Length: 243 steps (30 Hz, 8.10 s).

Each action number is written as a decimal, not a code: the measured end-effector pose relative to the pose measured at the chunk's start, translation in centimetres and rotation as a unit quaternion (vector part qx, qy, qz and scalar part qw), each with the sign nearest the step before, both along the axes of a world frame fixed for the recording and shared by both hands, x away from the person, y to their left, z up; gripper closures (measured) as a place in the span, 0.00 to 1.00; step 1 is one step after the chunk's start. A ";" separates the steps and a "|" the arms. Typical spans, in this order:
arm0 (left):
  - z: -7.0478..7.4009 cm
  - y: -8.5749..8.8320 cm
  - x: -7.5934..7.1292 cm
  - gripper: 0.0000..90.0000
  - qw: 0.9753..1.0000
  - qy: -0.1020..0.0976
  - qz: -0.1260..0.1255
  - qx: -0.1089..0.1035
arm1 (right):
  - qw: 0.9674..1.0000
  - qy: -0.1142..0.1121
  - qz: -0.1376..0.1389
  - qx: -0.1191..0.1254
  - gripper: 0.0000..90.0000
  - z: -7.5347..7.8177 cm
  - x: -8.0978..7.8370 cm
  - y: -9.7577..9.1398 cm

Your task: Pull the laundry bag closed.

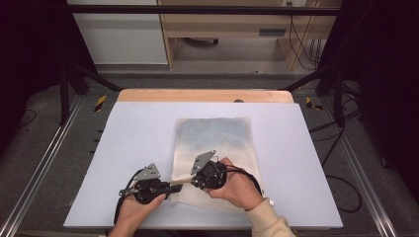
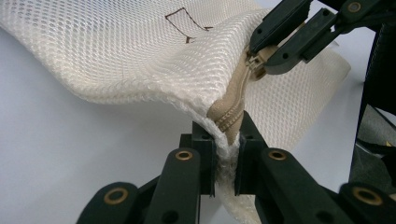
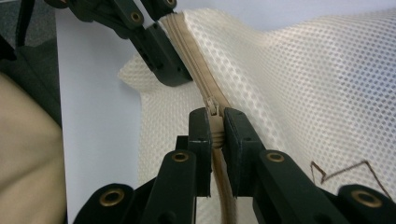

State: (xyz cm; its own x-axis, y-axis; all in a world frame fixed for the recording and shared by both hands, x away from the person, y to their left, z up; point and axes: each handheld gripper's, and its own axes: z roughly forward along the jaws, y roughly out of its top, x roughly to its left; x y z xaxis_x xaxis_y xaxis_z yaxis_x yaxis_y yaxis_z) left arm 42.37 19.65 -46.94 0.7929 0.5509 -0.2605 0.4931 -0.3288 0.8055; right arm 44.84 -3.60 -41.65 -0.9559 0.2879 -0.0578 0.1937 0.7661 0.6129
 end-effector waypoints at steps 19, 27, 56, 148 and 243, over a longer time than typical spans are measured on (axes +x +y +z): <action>-0.1 -0.3 -0.2 0.91 1.000 -0.001 -0.005 0.006 | 1.000 -0.003 -0.016 0.008 0.91 0.3 -0.4 -1.7; 0.1 -0.3 -0.1 0.91 1.000 -0.005 -0.007 0.006 | 1.000 -0.006 -0.018 0.009 0.91 0.4 -0.5 -1.9; -0.1 -0.3 -0.1 0.91 1.000 -0.002 -0.007 0.008 | 0.999 0.001 -0.030 0.015 0.91 0.0 -0.4 -2.6; -0.1 -0.8 -0.4 0.91 1.000 -0.011 -0.014 0.019 | 0.997 -0.004 -0.075 0.030 0.91 0.2 -1.3 -7.5; -0.1 -1.3 -0.8 0.91 0.999 -0.026 -0.014 0.031 | 0.989 -0.004 -0.142 0.039 0.91 -0.4 -2.7 -13.4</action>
State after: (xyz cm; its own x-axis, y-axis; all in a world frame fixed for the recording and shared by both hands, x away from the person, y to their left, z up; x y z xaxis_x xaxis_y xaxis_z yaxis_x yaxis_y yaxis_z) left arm 41.61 18.36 -47.09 0.8203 0.5413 -0.1846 0.4405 -0.3923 0.8075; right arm 42.17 -16.96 -42.08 -0.8350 0.5494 -0.0316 0.3902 0.6316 0.6699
